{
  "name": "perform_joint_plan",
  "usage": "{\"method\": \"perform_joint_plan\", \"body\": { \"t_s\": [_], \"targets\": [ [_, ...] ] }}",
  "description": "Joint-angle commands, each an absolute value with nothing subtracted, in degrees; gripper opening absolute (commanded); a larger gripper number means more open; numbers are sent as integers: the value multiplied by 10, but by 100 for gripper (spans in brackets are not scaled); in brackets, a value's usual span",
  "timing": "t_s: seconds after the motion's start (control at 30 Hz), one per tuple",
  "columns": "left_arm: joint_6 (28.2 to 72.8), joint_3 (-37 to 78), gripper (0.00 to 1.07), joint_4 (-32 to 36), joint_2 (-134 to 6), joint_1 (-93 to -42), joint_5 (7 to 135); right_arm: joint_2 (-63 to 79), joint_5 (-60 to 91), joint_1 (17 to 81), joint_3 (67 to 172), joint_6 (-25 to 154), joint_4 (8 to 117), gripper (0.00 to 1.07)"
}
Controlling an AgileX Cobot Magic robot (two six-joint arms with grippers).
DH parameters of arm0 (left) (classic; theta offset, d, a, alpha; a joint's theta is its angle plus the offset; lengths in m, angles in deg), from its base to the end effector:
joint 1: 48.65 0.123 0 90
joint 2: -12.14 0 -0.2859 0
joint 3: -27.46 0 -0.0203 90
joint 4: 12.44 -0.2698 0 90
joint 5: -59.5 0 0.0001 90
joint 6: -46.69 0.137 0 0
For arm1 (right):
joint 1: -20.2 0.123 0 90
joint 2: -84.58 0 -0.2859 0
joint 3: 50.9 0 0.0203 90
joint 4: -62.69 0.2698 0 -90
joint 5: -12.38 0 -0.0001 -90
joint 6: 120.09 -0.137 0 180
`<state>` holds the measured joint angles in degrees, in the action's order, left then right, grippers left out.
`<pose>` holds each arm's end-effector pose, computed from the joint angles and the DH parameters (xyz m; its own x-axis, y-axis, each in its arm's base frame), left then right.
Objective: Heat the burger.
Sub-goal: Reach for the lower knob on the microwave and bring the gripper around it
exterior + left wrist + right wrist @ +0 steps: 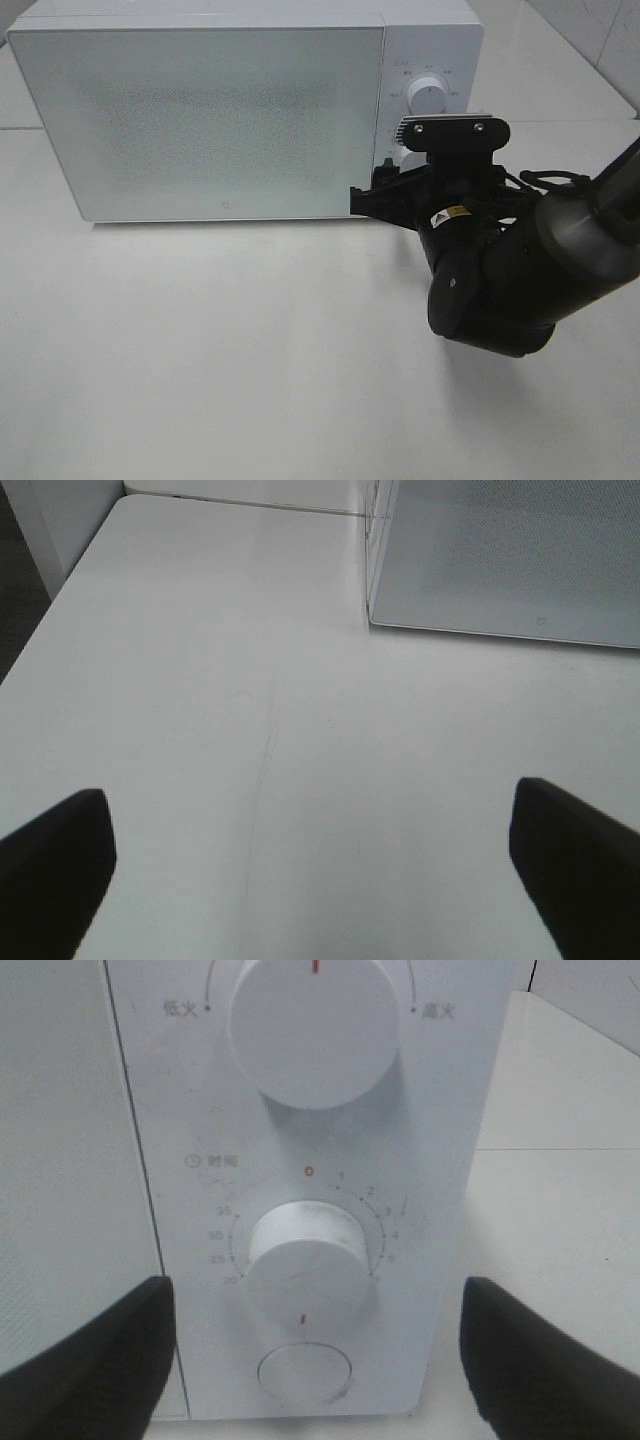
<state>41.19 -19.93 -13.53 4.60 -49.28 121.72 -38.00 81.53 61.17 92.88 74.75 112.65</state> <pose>0.0476 0.0018 0.2696 -0.4542 -0.0820 -0.8871 -0.0437 0.9966 -0.0698 0.3398 0.1652 0.1039 -0.1119 0.0335 -0.9932 0.0915 0.9955 0.0233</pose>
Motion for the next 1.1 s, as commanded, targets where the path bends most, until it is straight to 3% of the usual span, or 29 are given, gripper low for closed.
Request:
{"method": "perform_joint_plan", "body": {
  "t_s": [0.03,1.1],
  "targets": [
    [409,-200,100,-133,59,-493,1209,-386,827,598,944,742,1117,77],
    [409,-200,100,-133,55,-493,1209,-433,821,565,1011,742,1061,73]
  ]
}}
